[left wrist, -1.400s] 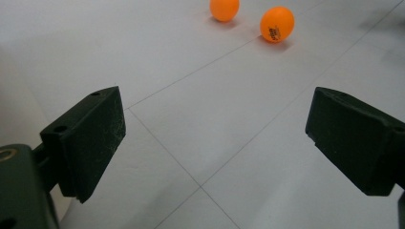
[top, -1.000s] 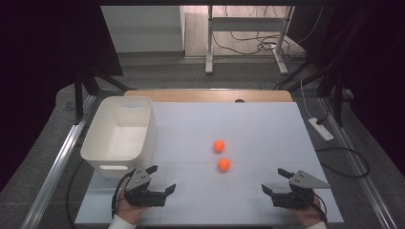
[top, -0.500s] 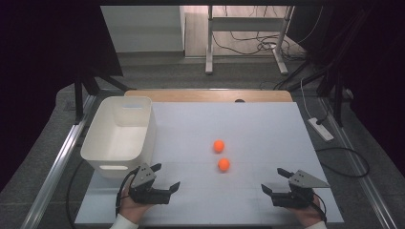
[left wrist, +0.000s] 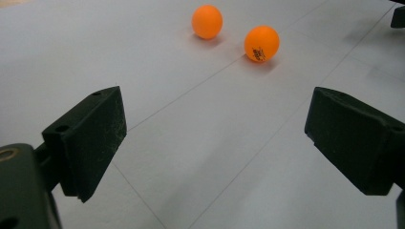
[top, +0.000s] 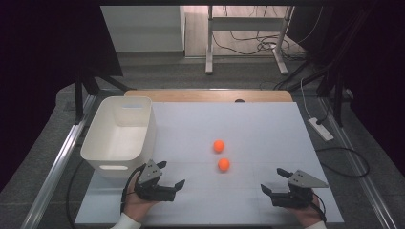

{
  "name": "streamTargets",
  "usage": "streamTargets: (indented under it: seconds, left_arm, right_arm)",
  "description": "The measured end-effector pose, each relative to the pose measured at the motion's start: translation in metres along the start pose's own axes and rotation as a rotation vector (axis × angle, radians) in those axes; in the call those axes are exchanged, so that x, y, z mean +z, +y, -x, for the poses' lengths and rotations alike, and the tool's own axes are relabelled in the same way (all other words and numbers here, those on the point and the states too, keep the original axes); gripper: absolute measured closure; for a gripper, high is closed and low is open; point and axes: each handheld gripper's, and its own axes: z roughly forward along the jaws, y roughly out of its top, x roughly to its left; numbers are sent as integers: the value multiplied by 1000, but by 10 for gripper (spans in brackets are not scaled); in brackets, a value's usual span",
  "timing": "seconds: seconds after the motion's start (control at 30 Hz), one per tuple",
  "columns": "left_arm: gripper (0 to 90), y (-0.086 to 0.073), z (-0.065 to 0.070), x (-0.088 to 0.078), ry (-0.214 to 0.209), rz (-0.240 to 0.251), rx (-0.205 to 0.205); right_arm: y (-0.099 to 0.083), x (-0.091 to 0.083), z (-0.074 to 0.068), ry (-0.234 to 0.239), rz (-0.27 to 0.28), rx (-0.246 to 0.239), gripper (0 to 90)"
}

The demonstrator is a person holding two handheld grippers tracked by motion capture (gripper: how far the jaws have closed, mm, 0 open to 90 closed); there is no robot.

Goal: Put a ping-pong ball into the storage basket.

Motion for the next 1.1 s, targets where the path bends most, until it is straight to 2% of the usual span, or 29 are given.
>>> streamTargets:
  seconds: [0.5, 0.63, 0.9, 1.1]
  left_arm:
    - [77, 11, 0, 13, -23, -22, 8]
    - [77, 15, 0, 15, -24, -26, 21]
    - [78, 21, 3, 17, -26, -22, 31]
    - [78, 34, 2, 21, -26, -9, 33]
  right_arm:
    - [0, 2, 0, -1, -12, -7, 140]
    - [-1, 3, 0, 1, -15, -4, 140]
    - [-1, 5, 0, 0, -20, 4, 140]
    - [0, 6, 0, 4, -19, -1, 140]
